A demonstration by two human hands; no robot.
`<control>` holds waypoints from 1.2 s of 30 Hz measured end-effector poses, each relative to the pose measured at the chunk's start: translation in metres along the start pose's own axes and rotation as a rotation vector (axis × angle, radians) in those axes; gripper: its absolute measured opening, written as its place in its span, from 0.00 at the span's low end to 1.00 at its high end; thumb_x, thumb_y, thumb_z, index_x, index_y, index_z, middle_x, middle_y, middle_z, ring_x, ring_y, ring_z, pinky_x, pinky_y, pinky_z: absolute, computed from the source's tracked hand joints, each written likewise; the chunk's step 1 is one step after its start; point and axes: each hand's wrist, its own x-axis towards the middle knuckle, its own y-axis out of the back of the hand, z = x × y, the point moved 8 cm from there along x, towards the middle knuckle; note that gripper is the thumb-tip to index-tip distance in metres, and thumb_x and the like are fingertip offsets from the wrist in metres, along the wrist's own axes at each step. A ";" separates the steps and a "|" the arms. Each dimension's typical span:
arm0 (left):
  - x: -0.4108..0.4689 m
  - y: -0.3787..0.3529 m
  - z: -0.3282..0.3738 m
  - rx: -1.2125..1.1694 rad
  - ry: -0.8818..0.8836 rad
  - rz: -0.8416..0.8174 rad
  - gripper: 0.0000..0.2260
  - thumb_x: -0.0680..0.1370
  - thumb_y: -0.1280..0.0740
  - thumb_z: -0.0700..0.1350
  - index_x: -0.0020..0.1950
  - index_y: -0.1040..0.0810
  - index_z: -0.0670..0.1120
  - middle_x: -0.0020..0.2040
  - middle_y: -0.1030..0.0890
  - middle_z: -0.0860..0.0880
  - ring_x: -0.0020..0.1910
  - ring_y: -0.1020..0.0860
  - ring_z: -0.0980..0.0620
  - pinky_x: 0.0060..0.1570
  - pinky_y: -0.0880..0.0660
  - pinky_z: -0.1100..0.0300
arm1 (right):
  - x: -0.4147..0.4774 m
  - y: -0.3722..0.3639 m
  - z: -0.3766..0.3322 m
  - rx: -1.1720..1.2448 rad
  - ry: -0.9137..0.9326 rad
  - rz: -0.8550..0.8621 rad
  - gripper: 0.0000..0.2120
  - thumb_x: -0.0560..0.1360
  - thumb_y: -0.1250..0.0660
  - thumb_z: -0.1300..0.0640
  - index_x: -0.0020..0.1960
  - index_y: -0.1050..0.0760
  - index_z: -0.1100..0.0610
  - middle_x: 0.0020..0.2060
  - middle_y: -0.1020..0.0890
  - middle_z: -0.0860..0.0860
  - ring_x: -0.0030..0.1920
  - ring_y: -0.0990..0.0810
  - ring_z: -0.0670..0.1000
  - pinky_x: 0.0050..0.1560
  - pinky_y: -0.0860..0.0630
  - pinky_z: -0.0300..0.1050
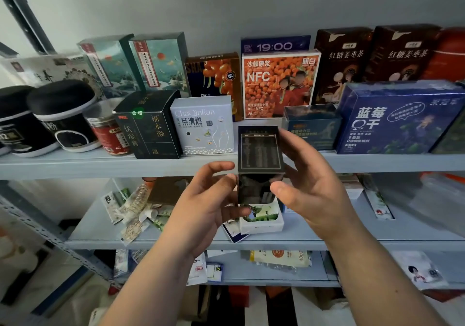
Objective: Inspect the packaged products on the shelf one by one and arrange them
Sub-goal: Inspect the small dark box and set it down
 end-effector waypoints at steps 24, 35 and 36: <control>0.006 0.003 -0.004 -0.299 0.040 -0.109 0.26 0.76 0.38 0.48 0.70 0.27 0.36 0.64 0.20 0.33 0.63 0.21 0.33 0.54 0.18 0.39 | -0.001 -0.009 -0.003 -0.322 -0.010 -0.061 0.45 0.63 0.18 0.47 0.74 0.37 0.31 0.71 0.26 0.38 0.74 0.28 0.48 0.73 0.29 0.61; 0.006 0.008 0.014 -0.325 -0.156 -0.299 0.42 0.64 0.17 0.43 0.73 0.33 0.41 0.68 0.29 0.35 0.62 0.22 0.36 0.57 0.22 0.41 | 0.002 -0.008 -0.002 -0.659 0.071 -0.010 0.56 0.69 0.20 0.59 0.69 0.53 0.16 0.64 0.40 0.17 0.70 0.40 0.25 0.71 0.39 0.34; 0.007 0.009 0.014 -0.331 -0.152 -0.290 0.41 0.64 0.17 0.44 0.73 0.33 0.40 0.67 0.28 0.35 0.61 0.21 0.37 0.56 0.21 0.42 | 0.002 -0.009 -0.003 -0.668 0.075 -0.013 0.55 0.68 0.19 0.57 0.70 0.52 0.16 0.64 0.41 0.15 0.70 0.40 0.25 0.70 0.39 0.34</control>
